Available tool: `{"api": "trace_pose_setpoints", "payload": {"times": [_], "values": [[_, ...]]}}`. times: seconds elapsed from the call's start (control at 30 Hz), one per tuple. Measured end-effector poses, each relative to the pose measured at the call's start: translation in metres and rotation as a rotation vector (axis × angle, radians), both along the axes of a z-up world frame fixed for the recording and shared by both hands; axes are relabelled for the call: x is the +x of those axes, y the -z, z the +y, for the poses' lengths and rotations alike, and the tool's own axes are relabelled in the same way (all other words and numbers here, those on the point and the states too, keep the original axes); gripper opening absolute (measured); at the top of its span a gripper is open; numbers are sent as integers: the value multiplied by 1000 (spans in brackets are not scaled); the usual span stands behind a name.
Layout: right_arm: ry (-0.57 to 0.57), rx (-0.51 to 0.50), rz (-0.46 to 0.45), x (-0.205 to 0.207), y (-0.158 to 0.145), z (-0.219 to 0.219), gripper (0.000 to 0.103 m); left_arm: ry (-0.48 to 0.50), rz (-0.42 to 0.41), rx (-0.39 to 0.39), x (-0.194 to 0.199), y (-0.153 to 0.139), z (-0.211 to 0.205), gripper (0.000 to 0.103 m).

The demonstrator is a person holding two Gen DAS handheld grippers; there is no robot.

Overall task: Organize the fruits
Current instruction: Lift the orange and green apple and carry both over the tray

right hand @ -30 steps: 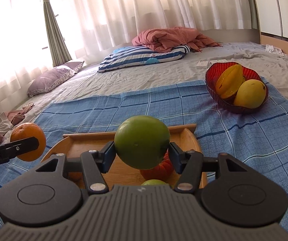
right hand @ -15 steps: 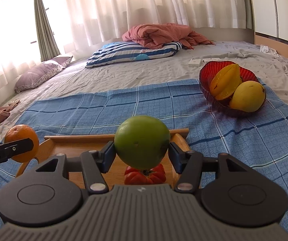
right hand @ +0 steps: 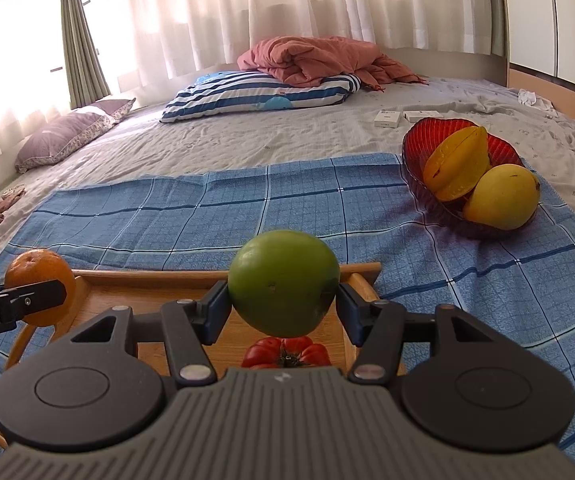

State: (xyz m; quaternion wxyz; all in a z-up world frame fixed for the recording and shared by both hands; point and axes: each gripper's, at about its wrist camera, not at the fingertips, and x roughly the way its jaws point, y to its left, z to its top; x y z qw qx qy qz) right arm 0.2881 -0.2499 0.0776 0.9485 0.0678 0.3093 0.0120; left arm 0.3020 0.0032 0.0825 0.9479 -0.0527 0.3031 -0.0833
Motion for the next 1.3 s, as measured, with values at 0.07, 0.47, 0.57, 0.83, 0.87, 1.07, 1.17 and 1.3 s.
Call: {"api": "trace_pose_setpoints", "payload": {"times": [0.07,0.47,0.57,0.83,0.87,1.07,1.17,1.3], "values": [[3,-12,6,5,2,1,60,2,7,-2,3,2,-2,63],[-4,-40,42,24,13,12,60,0,47,-10,22,16,-3,63],[-1,-41,49,28,16,12,60,-7,57,-6,27,19,-3,63],[3,-55,90,42,26,12,60,-28,86,-2,38,31,-2,63],[2,-58,97,43,28,12,60,-32,92,-1,39,32,-2,63],[-1,-89,123,49,36,15,60,-37,124,13,47,38,-6,63],[-4,-94,131,51,37,17,60,-30,139,18,50,39,-8,63],[-11,-107,141,54,39,18,60,-26,153,32,53,41,-11,63]]}}
